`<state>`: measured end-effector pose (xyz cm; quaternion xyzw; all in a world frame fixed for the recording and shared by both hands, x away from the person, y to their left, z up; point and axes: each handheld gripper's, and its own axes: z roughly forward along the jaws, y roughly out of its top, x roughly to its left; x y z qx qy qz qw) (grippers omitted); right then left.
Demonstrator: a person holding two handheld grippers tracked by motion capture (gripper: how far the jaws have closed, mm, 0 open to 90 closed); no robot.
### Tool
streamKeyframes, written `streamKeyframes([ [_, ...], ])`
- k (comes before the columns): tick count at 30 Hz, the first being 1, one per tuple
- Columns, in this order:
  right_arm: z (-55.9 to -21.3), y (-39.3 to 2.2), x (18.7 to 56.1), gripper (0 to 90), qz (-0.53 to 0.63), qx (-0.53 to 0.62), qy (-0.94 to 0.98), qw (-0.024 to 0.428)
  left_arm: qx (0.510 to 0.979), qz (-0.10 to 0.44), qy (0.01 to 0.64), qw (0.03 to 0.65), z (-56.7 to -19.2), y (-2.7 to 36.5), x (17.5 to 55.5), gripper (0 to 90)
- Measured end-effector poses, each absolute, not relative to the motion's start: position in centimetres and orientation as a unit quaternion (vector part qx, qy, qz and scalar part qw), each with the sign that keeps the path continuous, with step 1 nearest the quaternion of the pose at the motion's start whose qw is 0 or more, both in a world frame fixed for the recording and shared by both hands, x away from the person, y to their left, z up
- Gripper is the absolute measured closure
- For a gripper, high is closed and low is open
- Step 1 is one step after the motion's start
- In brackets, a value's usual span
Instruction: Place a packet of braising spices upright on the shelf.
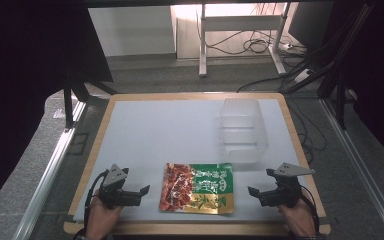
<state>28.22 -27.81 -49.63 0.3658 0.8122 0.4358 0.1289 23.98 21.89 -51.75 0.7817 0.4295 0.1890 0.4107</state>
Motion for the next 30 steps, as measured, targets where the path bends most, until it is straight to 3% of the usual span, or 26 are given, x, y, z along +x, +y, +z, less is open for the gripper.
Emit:
streamKeyframes([
  [30, -51.4, -23.3, 28.9, 0.9, 0.406, 0.347, 0.843, 0.064, 0.793, 0.199, 0.424, 0.390, -52.0, 21.6, 24.0, 2.1],
])
